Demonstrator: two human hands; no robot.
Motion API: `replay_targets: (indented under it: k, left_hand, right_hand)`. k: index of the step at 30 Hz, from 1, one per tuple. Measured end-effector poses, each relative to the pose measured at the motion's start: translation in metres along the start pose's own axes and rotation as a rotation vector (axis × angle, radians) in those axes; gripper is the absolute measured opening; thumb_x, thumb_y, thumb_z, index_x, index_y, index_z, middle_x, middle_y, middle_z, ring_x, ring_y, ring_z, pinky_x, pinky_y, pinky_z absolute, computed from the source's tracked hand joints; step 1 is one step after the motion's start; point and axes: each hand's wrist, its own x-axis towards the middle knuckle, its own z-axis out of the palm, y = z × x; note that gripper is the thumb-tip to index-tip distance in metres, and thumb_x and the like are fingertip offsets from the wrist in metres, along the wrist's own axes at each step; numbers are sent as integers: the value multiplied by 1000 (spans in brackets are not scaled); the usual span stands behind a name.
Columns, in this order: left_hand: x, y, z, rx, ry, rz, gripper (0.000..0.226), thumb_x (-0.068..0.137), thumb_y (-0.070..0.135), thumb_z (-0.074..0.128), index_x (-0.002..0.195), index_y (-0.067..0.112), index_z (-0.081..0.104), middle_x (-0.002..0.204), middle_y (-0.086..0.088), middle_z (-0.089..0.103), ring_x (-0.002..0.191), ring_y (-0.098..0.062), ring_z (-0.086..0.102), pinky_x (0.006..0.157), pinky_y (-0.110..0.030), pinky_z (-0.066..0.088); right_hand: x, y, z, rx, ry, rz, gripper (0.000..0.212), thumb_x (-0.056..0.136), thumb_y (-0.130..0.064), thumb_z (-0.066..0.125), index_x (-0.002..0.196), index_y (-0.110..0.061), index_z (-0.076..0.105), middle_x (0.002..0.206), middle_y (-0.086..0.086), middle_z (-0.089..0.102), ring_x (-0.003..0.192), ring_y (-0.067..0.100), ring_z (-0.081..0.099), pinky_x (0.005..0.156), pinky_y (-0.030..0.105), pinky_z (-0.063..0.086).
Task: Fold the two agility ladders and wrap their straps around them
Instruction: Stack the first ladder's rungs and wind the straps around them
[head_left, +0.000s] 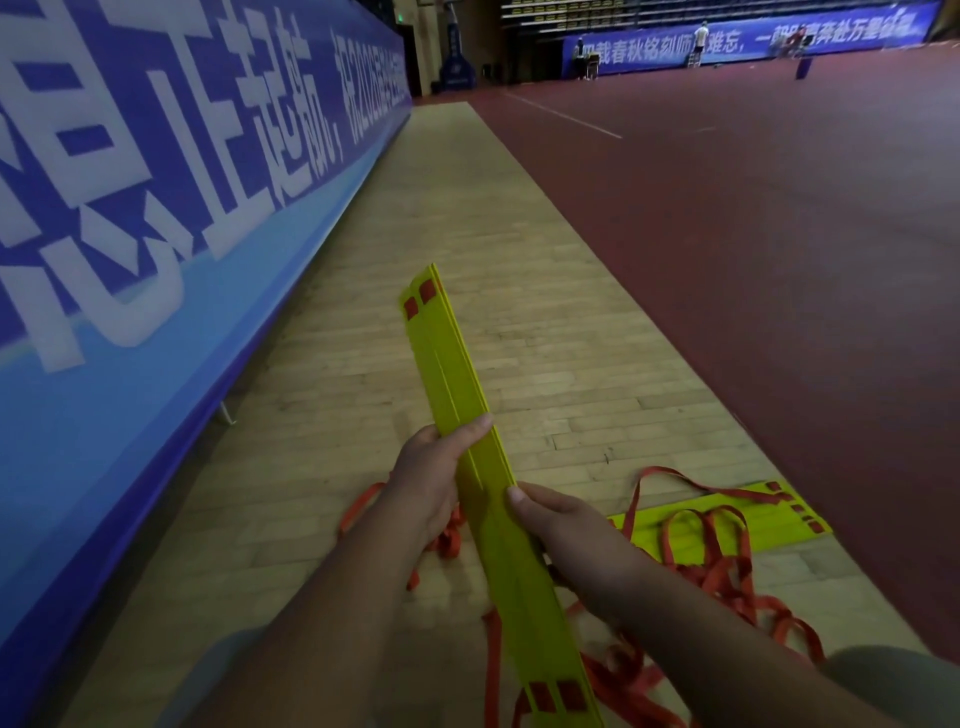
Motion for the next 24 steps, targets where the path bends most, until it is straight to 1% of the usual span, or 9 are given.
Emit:
replay_targets:
  k: [2,3,6,12,15,17,21,22,24]
  left_hand:
    - [0,0,1,-14,-9,0,24,94,15,83,113,2,76,92,-10,82,82,-22,79,75,-38,60]
    - [1,-1,1,-17,-12,-3,23,94,15,82,112,2,76,91,-9,81,81,-22,79,76,-38,60]
    - [4,-1,0,-11,-5,-2,19,94,17,83,107,5,76,83,-7,80,77,-24,77,78,-41,59]
    - [4,0,-3,40,20,-2,44,83,28,94,116,4,77,90,-11,81,84,-30,79,81,-48,61]
    - [4,1,-3,60,27,-18,41,86,30,91,115,4,79,90,-10,81,83,-29,80,79,-46,61]
    - [3,2,-2,63,24,-24,41,87,31,90,118,6,78,94,-9,82,87,-28,80,78,-44,61]
    - [3,2,0,37,26,-40,41,91,28,86,124,7,75,104,-11,83,98,-32,80,80,-46,63]
    - [3,3,1,27,26,-40,39,92,27,85,124,7,75,103,-12,82,99,-32,79,81,-47,63]
    - [2,4,3,23,23,-42,34,95,24,81,123,6,74,96,-9,82,94,-30,79,78,-45,63]
  right_hand:
    - [-1,-1,-2,17,-8,-2,29,114,-46,55,130,-39,78,118,2,84,112,24,79,85,39,64]
    - [-1,-1,-3,25,-13,-3,29,114,-46,55,131,-40,78,118,1,84,111,22,80,83,38,63]
    - [0,-1,-4,48,10,-1,25,111,-45,62,130,-41,77,117,-1,84,109,23,80,92,45,65]
    - [0,-2,-6,63,28,15,25,108,-43,68,129,-34,78,115,1,85,109,25,80,99,50,63]
    - [0,-4,-8,51,32,31,26,106,-42,70,126,-28,80,114,3,85,110,27,80,106,56,60]
    - [0,-4,-8,24,33,30,26,104,-41,73,121,-24,83,113,6,84,111,30,80,106,56,60]
    - [1,-3,-9,19,35,37,26,104,-41,73,116,-20,84,115,15,82,114,37,76,97,47,61]
    - [2,-2,-10,18,36,38,26,103,-41,73,116,-22,84,116,14,82,115,37,76,97,47,60]
    - [6,2,-12,17,47,41,22,101,-40,77,116,-25,83,115,11,83,115,37,76,103,52,58]
